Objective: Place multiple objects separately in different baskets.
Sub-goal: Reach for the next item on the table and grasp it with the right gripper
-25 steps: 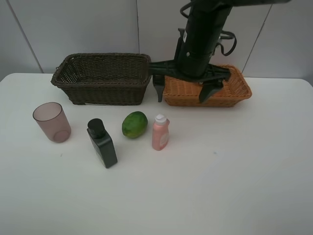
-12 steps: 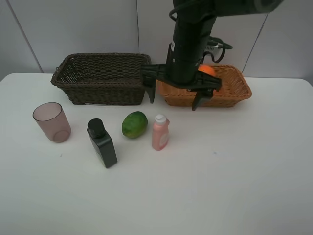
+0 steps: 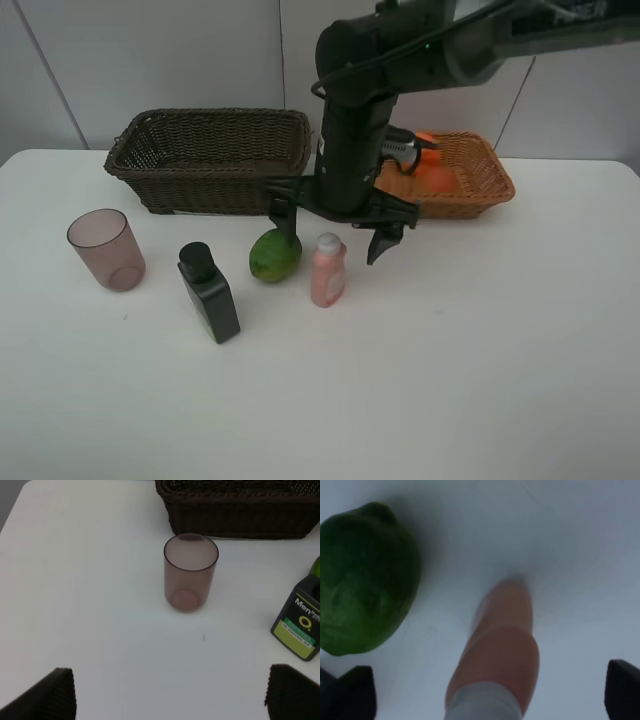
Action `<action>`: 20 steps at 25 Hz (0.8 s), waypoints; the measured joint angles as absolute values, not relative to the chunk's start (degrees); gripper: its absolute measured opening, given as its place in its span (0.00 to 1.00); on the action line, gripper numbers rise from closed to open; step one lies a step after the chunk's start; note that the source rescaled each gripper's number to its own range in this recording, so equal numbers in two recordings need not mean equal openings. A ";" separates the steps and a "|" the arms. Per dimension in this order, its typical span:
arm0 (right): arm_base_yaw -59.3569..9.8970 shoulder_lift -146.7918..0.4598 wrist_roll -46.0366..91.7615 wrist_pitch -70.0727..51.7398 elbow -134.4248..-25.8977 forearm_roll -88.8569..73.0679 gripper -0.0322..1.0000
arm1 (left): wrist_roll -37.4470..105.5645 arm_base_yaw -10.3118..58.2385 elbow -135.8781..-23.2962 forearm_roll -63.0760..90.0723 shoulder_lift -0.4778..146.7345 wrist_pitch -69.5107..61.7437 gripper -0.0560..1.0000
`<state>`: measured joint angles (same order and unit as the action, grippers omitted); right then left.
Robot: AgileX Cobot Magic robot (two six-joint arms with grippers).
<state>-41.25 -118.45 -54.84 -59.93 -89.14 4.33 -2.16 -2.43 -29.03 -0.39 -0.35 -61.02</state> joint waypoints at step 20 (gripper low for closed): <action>-41.25 -122.80 -53.55 -58.62 -89.14 5.08 0.97 | -2.16 -2.43 -29.03 -0.39 -0.35 -61.02 0.98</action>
